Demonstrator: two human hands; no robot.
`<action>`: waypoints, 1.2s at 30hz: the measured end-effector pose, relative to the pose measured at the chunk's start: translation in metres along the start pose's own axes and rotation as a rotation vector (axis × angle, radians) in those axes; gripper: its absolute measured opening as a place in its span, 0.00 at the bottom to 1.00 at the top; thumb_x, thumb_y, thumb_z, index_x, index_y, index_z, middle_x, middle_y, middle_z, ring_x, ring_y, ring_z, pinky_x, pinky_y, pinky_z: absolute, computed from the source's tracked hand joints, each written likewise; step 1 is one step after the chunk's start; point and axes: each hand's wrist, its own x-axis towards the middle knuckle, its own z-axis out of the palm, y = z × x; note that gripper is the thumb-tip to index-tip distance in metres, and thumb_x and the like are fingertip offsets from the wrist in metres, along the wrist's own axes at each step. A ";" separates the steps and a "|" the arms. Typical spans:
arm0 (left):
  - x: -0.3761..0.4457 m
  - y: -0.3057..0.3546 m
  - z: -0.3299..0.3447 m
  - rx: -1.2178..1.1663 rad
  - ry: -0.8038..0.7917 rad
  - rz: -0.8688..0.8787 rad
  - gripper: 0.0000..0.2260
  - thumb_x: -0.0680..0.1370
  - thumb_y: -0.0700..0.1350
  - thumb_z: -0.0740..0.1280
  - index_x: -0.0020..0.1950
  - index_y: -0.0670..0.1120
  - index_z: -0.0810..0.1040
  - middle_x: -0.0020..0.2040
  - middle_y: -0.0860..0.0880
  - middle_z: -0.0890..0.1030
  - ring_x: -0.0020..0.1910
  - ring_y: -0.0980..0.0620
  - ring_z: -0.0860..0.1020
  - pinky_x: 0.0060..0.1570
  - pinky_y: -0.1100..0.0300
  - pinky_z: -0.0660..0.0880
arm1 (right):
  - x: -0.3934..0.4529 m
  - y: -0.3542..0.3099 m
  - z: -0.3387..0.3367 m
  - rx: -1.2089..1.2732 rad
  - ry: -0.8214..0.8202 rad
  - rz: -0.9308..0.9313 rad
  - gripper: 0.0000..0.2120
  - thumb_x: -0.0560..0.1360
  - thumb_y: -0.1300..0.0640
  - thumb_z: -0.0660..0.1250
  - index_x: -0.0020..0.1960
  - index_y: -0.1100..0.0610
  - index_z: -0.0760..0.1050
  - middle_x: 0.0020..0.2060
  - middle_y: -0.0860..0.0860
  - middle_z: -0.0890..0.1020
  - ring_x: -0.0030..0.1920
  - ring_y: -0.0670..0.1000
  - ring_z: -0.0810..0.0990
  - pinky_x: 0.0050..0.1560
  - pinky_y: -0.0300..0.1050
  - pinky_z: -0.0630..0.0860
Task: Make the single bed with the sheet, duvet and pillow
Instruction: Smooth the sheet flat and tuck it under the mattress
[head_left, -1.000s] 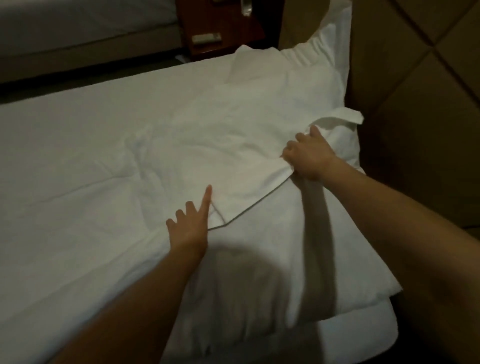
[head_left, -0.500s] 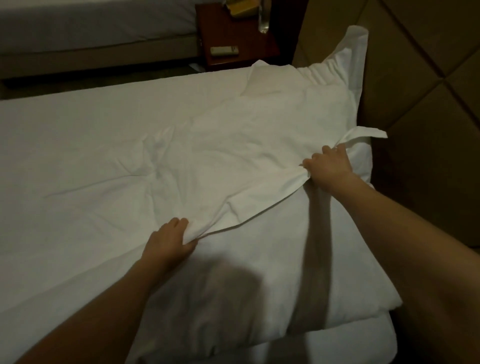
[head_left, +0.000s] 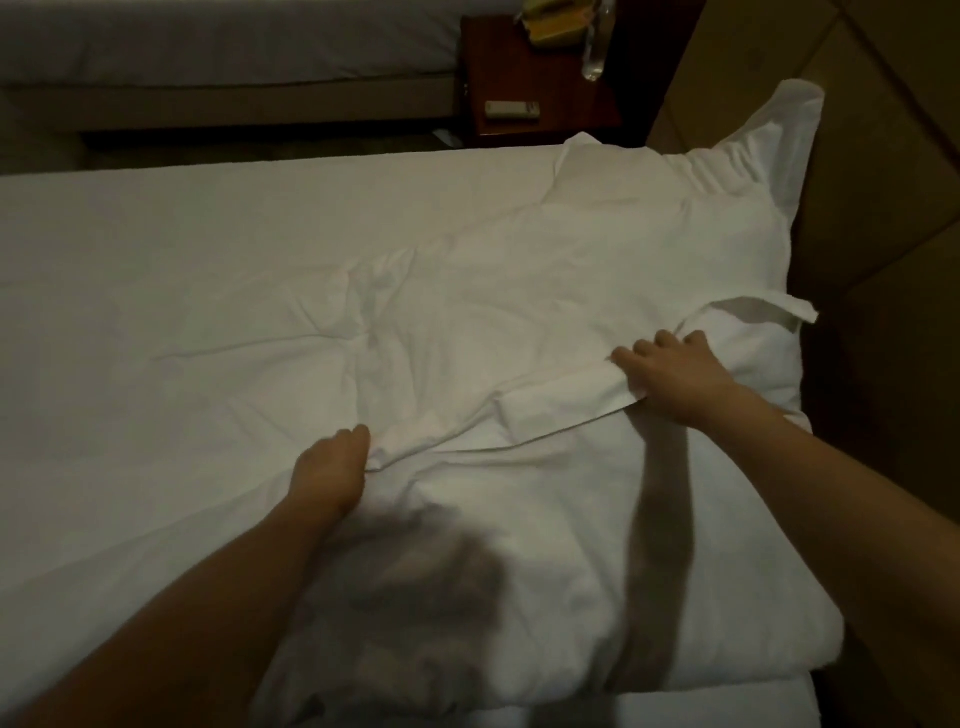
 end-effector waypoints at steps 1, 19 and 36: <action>0.002 -0.007 -0.011 0.036 0.047 0.035 0.16 0.81 0.42 0.54 0.69 0.45 0.64 0.61 0.45 0.74 0.59 0.45 0.74 0.55 0.54 0.70 | -0.001 -0.001 -0.005 -0.045 0.031 -0.052 0.17 0.77 0.51 0.60 0.65 0.51 0.66 0.56 0.51 0.76 0.59 0.56 0.71 0.55 0.51 0.64; 0.114 -0.030 -0.048 -0.005 0.478 0.084 0.09 0.77 0.34 0.59 0.56 0.38 0.72 0.49 0.38 0.77 0.48 0.38 0.77 0.42 0.50 0.70 | 0.083 0.002 -0.004 -0.140 0.237 0.373 0.11 0.76 0.53 0.62 0.56 0.52 0.76 0.50 0.55 0.80 0.57 0.61 0.72 0.62 0.57 0.62; 0.051 -0.081 0.034 0.073 0.505 -0.021 0.36 0.76 0.43 0.65 0.78 0.48 0.48 0.73 0.41 0.60 0.71 0.43 0.62 0.69 0.48 0.59 | 0.078 -0.133 -0.010 0.001 0.669 0.111 0.19 0.66 0.59 0.57 0.54 0.66 0.72 0.45 0.67 0.76 0.46 0.65 0.76 0.56 0.64 0.67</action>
